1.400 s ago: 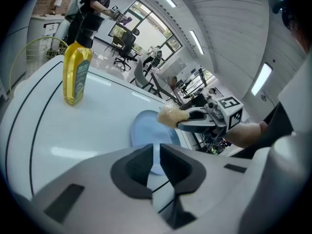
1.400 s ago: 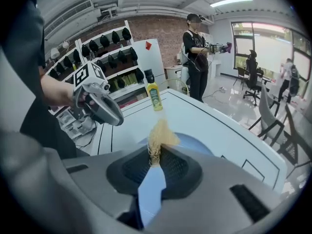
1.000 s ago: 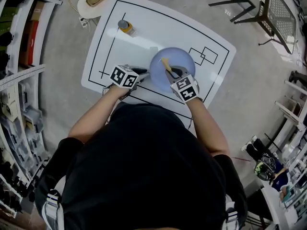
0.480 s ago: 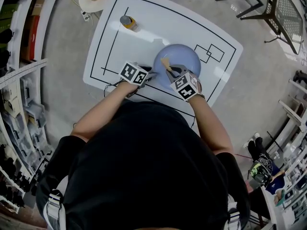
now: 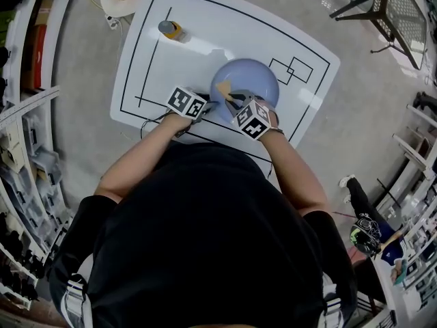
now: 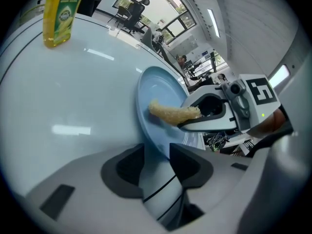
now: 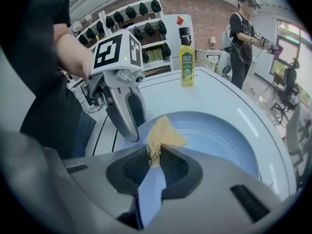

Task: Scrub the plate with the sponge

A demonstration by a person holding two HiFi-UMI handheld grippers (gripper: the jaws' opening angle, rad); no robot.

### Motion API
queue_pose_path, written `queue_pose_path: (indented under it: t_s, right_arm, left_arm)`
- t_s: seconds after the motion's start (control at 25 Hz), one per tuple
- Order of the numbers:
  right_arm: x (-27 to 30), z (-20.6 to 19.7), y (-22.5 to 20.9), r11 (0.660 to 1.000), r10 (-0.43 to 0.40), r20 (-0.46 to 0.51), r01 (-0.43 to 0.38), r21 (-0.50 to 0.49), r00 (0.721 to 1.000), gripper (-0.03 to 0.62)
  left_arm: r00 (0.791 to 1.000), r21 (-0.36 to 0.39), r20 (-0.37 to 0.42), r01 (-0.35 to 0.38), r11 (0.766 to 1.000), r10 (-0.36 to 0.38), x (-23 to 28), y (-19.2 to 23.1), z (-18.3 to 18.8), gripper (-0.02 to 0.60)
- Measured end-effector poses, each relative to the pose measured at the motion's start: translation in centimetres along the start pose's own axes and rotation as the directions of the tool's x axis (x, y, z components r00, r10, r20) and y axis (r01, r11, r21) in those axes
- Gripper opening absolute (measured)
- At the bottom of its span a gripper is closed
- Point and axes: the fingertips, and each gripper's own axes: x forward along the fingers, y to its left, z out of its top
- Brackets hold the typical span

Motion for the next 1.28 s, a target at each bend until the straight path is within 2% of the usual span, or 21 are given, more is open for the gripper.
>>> queue_pose_path:
  t_s: [0.24, 0.44, 0.92, 1.28]
  right_arm:
    - [0.4, -0.2, 0.3, 1.0, 0.01, -0.009, -0.01, -0.009, 1.0, 0.054]
    - [0.7, -0.3, 0.7, 0.998, 0.017, -0.033, -0.019, -0.062, 0.999, 0.054]
    - [2.5, 0.3, 1.5, 0.986, 0.049, -0.092, -0.063, -0.157, 0.995, 0.055]
    - [2.8, 1.0, 0.2, 0.976, 0.029, -0.112, -0.053, -0.21, 0.993, 0.055]
  left_arm:
    - [1.0, 0.0, -0.006, 0.021, 1.0, -0.021, 0.3, -0.3, 0.1, 0.137]
    - [0.999, 0.002, -0.013, 0.038, 0.999, -0.038, 0.3, -0.5, 0.1, 0.124]
    - [0.999, 0.007, -0.022, 0.037, 0.999, -0.036, 0.4, -0.4, 0.1, 0.121]
    - [0.999, 0.016, -0.031, 0.036, 0.999, -0.035, 0.2, -0.6, 0.1, 0.123]
